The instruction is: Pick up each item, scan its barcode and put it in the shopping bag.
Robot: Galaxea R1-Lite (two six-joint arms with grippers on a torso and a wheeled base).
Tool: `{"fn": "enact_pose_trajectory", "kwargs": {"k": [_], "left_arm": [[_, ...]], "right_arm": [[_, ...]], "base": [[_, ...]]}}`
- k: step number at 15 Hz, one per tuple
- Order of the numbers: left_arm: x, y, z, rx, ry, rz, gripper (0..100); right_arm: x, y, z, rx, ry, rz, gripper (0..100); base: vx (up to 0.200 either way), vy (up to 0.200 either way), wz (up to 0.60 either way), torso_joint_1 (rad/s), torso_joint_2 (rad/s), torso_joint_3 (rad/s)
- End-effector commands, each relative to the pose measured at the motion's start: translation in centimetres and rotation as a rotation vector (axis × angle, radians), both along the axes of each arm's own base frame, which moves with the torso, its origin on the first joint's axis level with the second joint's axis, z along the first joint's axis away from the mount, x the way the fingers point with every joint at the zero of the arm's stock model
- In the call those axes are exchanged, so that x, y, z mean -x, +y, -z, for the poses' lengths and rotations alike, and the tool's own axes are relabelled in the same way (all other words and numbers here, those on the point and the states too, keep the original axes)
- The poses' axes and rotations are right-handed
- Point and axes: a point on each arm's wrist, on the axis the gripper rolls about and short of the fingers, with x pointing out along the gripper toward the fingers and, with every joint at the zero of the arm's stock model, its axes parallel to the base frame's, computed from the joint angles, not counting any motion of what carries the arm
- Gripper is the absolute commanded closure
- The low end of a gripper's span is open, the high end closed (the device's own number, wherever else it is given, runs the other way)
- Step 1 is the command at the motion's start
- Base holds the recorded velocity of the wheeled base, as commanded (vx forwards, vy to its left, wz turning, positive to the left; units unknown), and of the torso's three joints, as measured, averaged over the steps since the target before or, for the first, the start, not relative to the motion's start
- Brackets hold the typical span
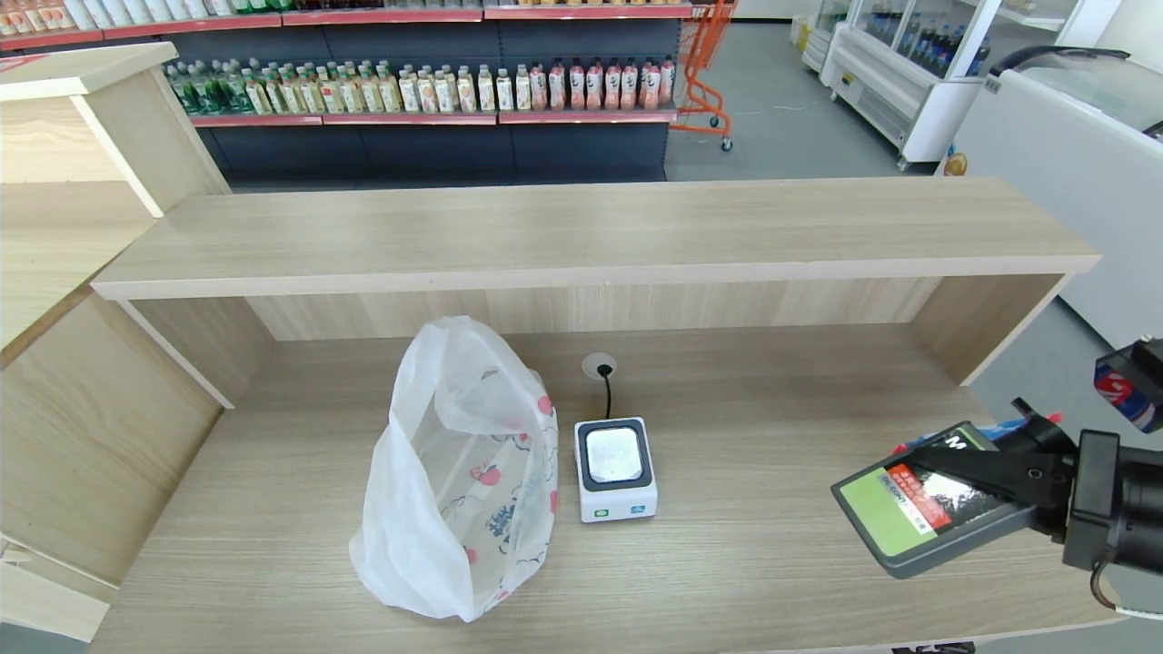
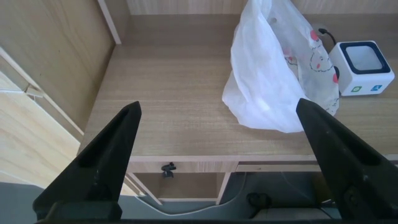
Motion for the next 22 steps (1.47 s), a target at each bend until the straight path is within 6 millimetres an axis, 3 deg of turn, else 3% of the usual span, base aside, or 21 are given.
{"fn": "enact_pose_trajectory", "kwargs": {"k": [1, 6, 10, 12, 16, 19, 22], "left_arm": [[0.0, 0.0, 0.0, 0.000, 0.000, 0.000, 0], [0.0, 0.0, 0.0, 0.002, 0.000, 0.000, 0], [0.0, 0.0, 0.0, -0.001, 0.000, 0.000, 0], [0.0, 0.0, 0.0, -0.006, 0.000, 0.000, 0], [0.0, 0.0, 0.0, -0.001, 0.000, 0.000, 0], [0.0, 0.0, 0.0, -0.001, 0.000, -0.001, 0], [0.0, 0.0, 0.0, -0.001, 0.000, -0.001, 0]], "right_arm": [[-0.2, 0.1, 0.4, 0.003, 0.021, 0.000, 100], [-0.2, 0.0, 0.3, 0.003, 0.015, 0.003, 100], [-1.4, 0.2, 0.5, 0.023, 0.033, 0.006, 100], [-2.9, 0.3, 1.1, 0.084, 0.026, -0.017, 100], [-7.8, 1.5, 3.3, 0.317, 0.028, 0.034, 100], [-10.6, 3.2, 4.0, 0.322, 0.009, -0.006, 100], [-13.4, 5.2, 6.0, 0.336, -0.029, -0.019, 100]], "base": [[0.000, 0.000, 0.00, 0.000, 0.00, 0.000], [0.000, 0.120, 0.00, 0.000, 0.00, 0.001], [0.000, 0.200, 0.00, 0.010, 0.00, 0.006], [0.000, 0.200, 0.00, -0.005, 0.00, 0.002], [0.000, 0.000, 0.00, 0.000, 0.00, 0.000], [0.000, 0.000, 0.00, 0.000, 0.00, 0.000], [0.000, 0.000, 0.00, 0.000, 0.00, 0.000]]}}
